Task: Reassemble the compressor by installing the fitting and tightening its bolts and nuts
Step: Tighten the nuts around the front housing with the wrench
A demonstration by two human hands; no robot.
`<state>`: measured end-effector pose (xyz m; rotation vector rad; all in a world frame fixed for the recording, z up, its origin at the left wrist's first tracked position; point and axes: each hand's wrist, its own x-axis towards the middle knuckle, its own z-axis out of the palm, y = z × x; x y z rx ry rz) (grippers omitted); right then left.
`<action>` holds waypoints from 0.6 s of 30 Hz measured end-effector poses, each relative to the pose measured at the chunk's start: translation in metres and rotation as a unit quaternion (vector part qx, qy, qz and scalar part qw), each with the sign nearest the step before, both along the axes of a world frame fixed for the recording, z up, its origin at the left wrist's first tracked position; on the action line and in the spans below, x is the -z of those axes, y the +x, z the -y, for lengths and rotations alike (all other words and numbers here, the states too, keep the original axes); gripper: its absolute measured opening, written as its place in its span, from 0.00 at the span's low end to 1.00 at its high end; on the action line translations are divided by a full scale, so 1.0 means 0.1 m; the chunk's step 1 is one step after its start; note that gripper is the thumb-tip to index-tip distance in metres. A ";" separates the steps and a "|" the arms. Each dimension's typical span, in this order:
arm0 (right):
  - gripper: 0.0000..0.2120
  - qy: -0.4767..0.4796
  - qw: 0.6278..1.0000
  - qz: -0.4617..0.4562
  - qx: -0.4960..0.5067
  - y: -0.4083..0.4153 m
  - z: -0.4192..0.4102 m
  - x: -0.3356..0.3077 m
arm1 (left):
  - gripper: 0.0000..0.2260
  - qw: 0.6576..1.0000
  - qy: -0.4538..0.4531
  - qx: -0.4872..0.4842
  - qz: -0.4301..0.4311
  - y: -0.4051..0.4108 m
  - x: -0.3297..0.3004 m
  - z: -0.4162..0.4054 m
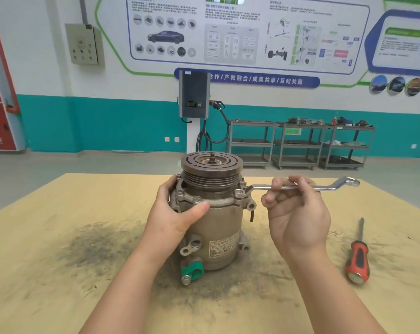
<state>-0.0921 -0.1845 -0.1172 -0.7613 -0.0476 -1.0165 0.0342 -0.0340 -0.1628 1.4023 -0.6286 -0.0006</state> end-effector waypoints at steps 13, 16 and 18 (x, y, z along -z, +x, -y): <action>0.15 -0.446 0.832 0.002 0.330 0.03 -0.49 0.22 | 0.51 0.999 -0.014 0.023 0.021 -0.02 0.03 0.02; 0.11 -0.547 0.775 -0.017 0.316 0.06 -0.57 0.22 | 0.50 0.999 -0.022 0.026 0.026 0.00 0.02 0.05; 0.10 -0.570 0.756 0.003 0.321 0.02 -0.53 0.19 | 0.52 0.999 -0.038 0.027 0.009 0.02 0.02 0.06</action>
